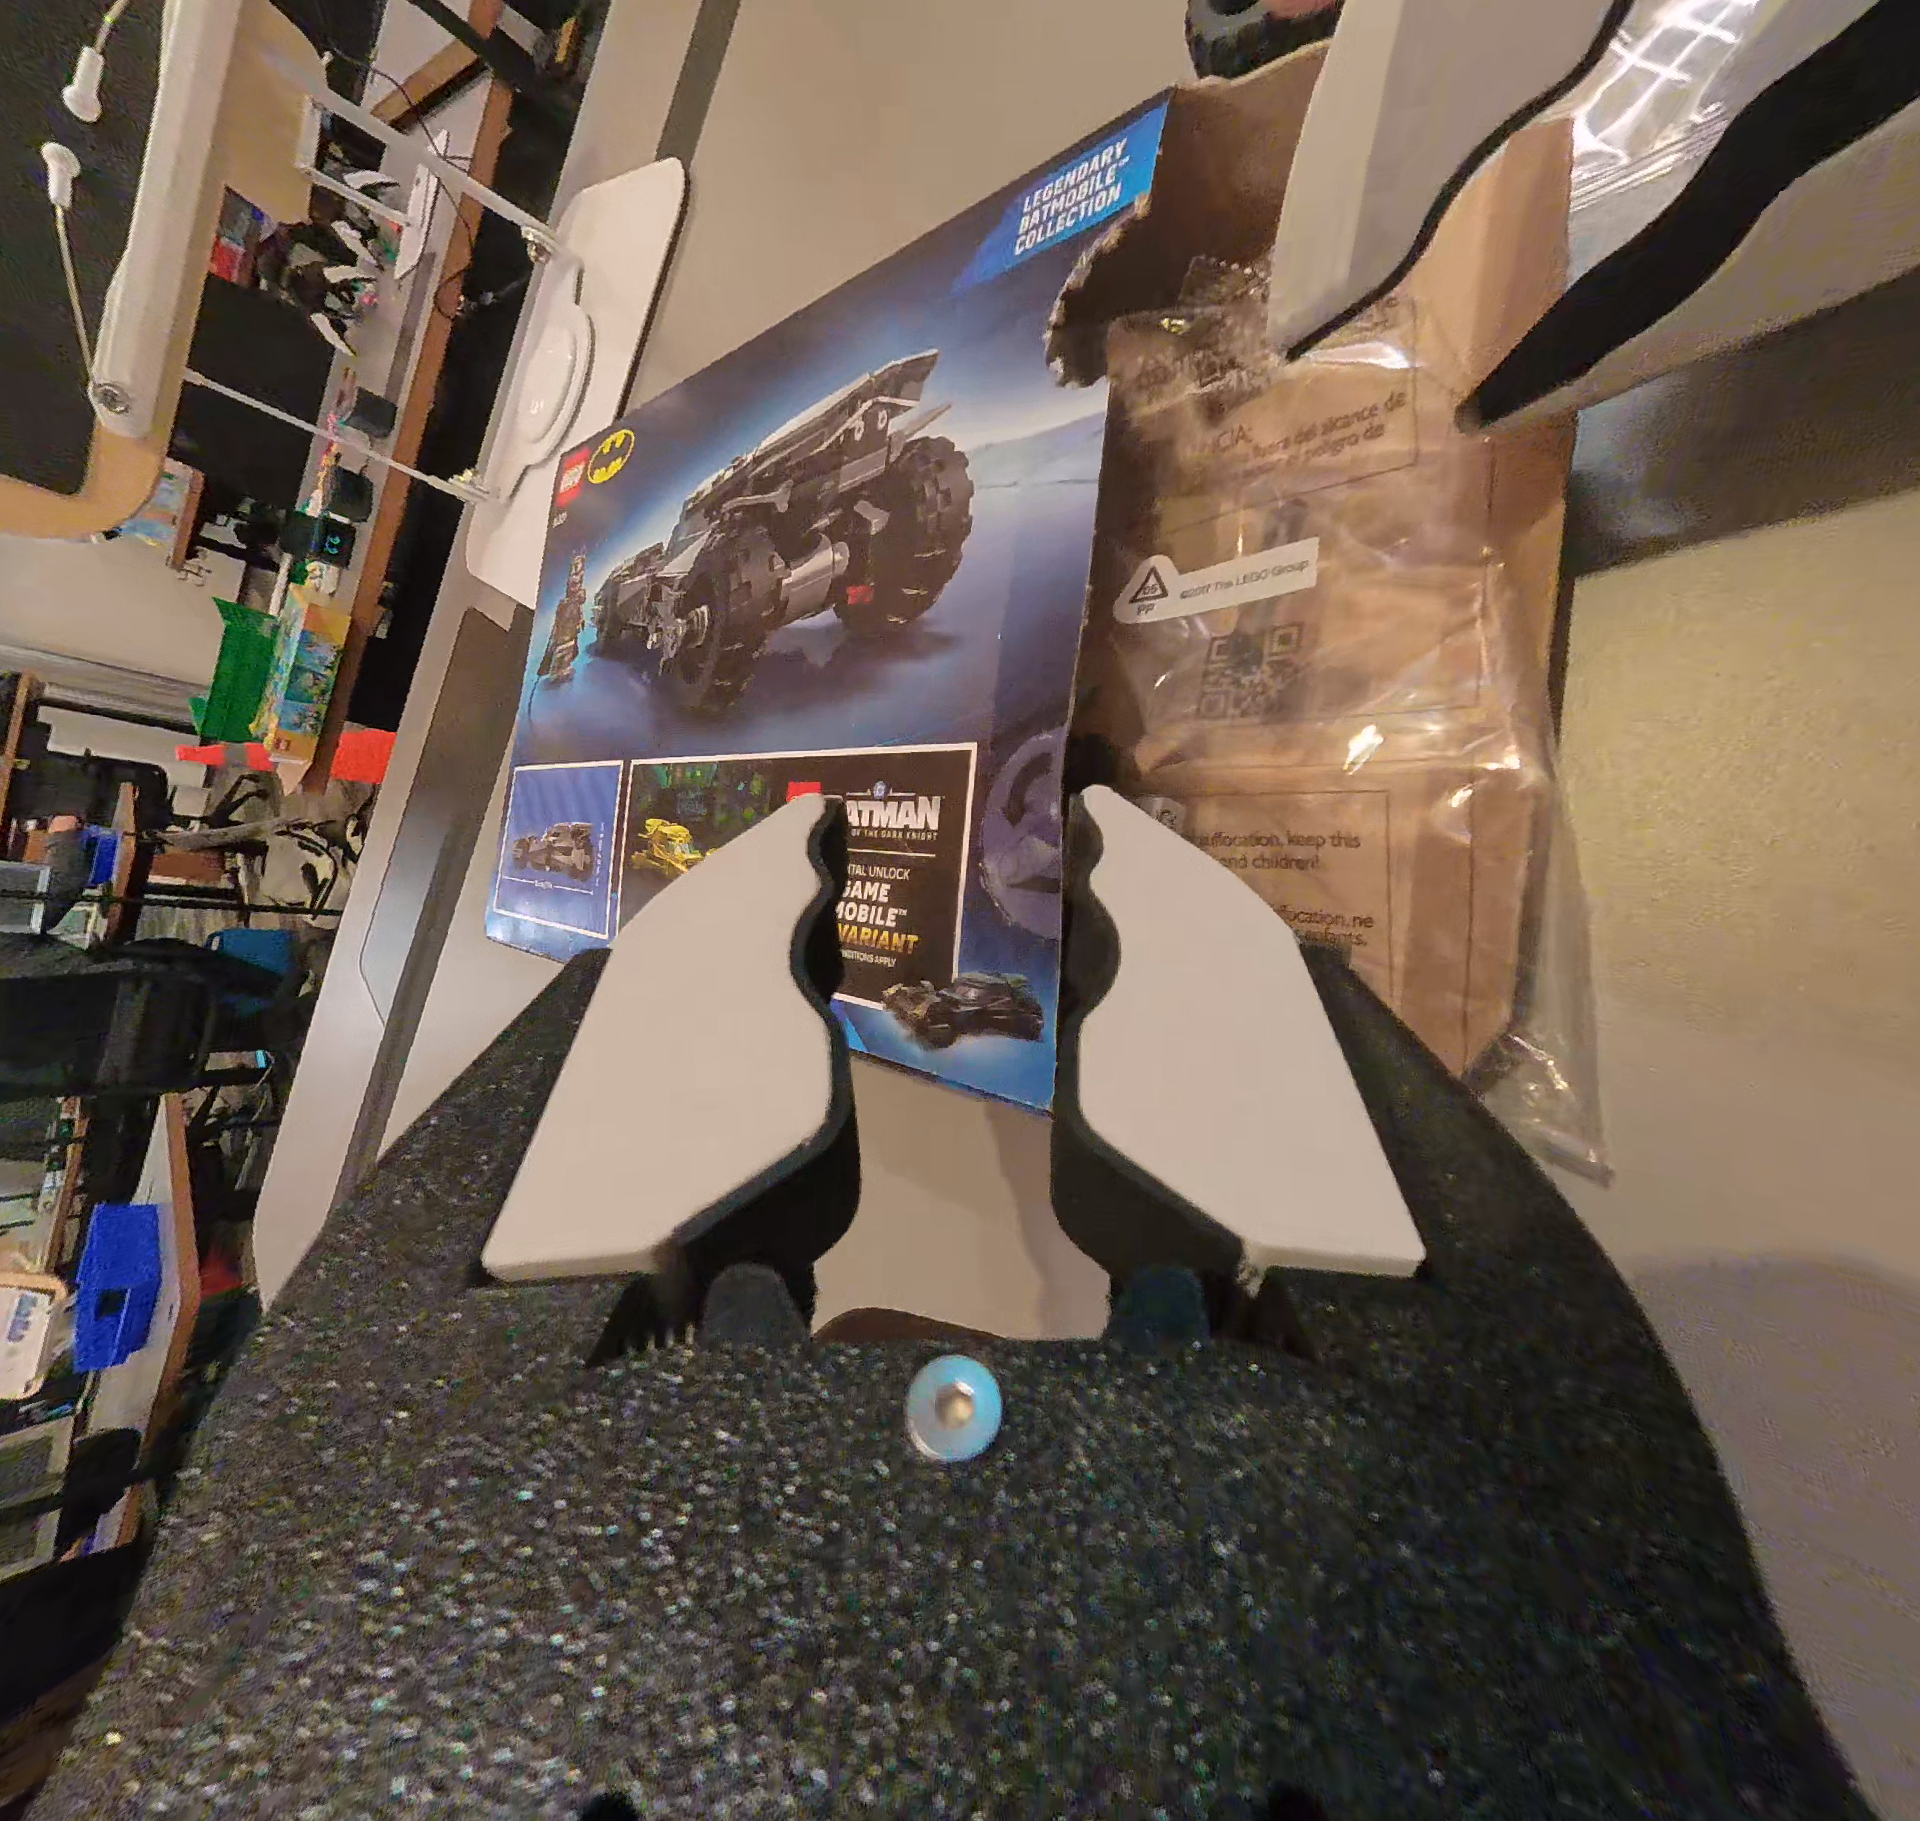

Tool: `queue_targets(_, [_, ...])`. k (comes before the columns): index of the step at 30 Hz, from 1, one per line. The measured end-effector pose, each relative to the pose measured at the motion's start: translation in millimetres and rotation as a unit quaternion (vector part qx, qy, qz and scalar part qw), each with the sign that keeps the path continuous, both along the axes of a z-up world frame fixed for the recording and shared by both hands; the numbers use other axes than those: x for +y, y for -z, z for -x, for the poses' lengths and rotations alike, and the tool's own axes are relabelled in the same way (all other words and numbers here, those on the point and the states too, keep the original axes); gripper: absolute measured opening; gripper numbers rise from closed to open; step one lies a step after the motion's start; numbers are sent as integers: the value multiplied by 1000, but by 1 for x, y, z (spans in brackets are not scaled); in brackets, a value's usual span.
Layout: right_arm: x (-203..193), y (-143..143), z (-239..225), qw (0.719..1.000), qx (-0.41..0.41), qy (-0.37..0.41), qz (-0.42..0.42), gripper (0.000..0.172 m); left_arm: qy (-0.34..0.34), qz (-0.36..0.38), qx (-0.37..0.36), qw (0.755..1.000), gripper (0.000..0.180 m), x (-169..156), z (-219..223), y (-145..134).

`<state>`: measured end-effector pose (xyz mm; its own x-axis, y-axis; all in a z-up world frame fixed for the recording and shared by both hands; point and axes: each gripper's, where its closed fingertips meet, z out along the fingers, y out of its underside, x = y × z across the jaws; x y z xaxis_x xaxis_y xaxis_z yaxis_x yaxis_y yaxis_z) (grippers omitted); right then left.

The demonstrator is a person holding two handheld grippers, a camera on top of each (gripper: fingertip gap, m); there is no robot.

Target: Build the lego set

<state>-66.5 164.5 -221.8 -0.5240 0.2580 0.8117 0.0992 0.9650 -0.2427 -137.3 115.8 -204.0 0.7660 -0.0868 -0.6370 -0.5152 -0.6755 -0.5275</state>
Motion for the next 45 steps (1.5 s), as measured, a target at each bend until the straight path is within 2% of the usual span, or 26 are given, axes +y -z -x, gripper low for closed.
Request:
queue_targets(9, [1,9,8,999,16,26,-43,5,15,29,21,999,33,14,-8,7])
queue_targets(11, [1,8,8,999,20,28,-40,1,14,37,29,999,26,17,-8,8])
queue_targets(14, [-2,6,5,999,25,22,-32,1,5,41,24,999,15,19,-6,10])
queue_targets(30, [-20,-2,-23,999,44,-9,-6,1,-111,16,-35,993,13,20,41,9])
queue_targets(39, [-27,-2,-35,999,37,-32,-4,0,-182,-2,-50,982,12,4,83,6])
queue_targets(45, [-24,4,-42,999,18,-41,-10,0,-227,-11,-51,973,11,-18,111,4])
